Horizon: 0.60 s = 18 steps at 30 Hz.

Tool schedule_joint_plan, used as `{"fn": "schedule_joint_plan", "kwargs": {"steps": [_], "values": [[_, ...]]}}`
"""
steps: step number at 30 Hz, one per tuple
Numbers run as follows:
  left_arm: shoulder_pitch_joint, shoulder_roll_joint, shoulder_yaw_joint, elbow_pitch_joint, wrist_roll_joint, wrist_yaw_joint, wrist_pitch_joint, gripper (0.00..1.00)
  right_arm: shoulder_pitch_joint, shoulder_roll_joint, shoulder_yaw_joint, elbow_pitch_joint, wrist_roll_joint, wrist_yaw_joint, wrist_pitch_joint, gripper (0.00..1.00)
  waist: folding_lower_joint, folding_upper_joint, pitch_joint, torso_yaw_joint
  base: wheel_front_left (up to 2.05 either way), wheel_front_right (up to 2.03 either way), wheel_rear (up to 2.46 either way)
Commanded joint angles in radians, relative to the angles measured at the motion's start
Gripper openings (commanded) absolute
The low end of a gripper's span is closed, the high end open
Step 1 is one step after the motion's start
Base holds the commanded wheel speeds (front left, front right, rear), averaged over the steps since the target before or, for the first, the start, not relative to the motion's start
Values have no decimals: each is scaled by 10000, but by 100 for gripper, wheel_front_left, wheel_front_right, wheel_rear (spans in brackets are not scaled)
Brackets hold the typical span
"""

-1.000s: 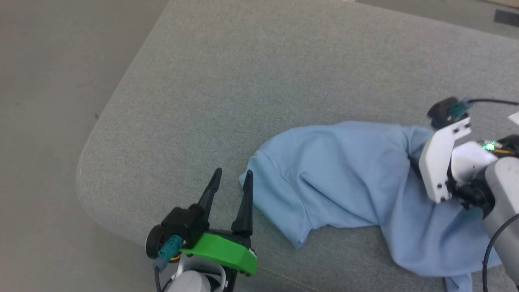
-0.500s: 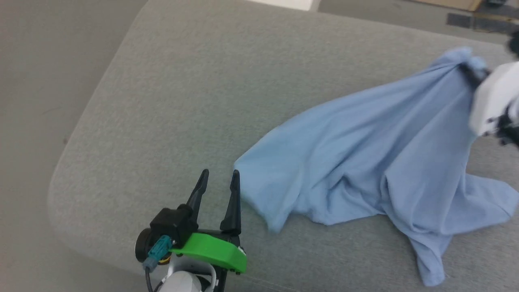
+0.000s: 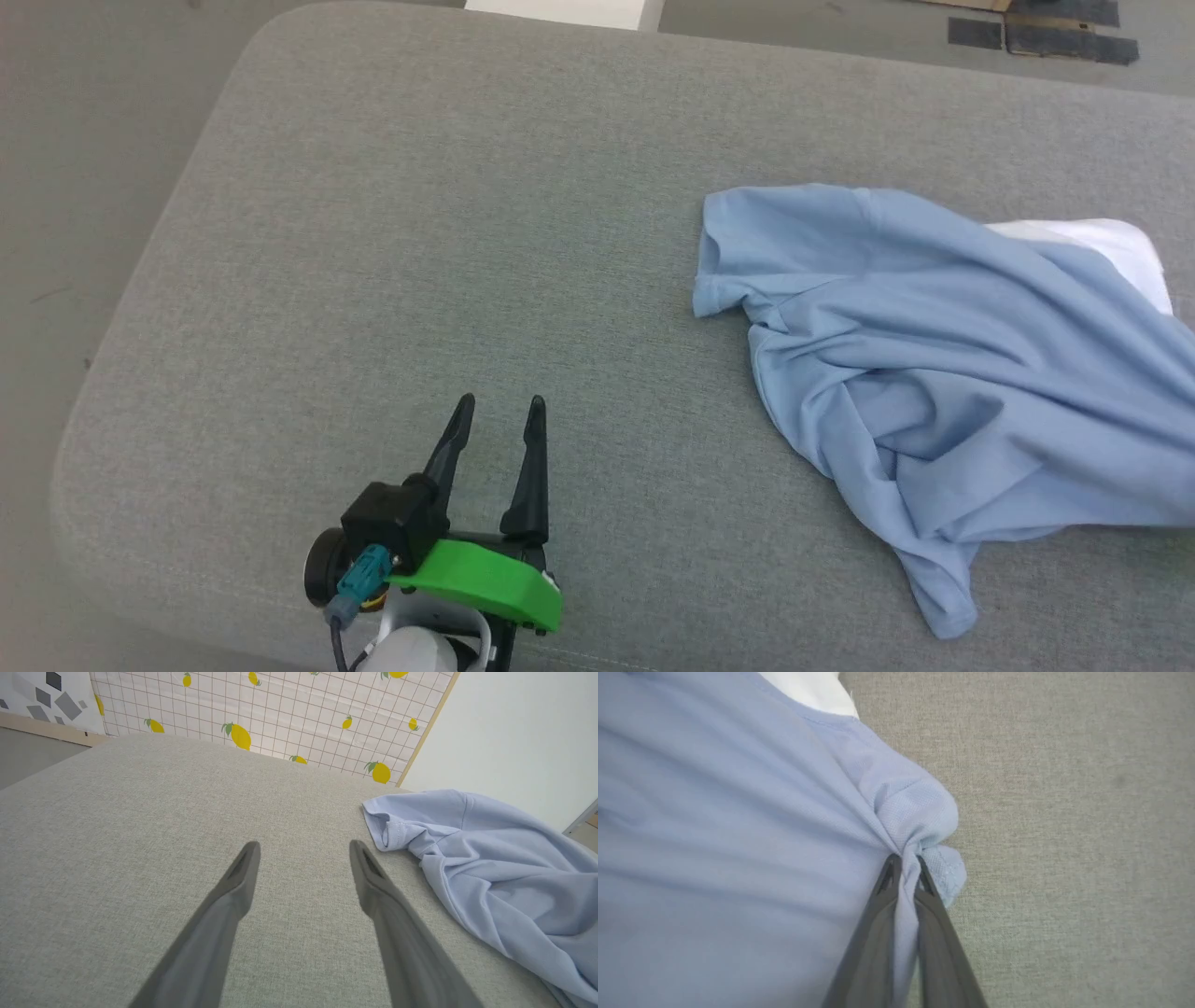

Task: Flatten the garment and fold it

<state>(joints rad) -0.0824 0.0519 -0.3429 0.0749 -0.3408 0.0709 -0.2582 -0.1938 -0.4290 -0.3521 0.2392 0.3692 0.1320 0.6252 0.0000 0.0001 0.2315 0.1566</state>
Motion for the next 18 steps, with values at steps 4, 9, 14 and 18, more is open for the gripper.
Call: {"fn": "schedule_joint_plan", "kwargs": {"steps": [4, 9, 14, 18], "values": [[-58, -17, 61, 64, 186, -90, -36, 100, 182, 702, -265, -169, -504, -13, -812, 100, 0, -1, 75, -247, 0, 0, 0], [-97, -17, 143, 93, 299, -151, -36, 100, -210, 1163, 49, -570, -664, -13, -1816, 100, 0, -1, -112, -556, 0, 0, 0], [12, -17, 263, 33, 328, -176, -36, 100, -338, 1468, 162, -1940, -544, -13, -2758, 100, 0, -1, -358, -828, 0, 0, 0], [192, -17, 384, -193, 406, -176, -36, 100, 47, 1906, 293, -3304, -762, -13, -3631, 100, 0, -1, -476, -1007, 0, 0, 0]]}}
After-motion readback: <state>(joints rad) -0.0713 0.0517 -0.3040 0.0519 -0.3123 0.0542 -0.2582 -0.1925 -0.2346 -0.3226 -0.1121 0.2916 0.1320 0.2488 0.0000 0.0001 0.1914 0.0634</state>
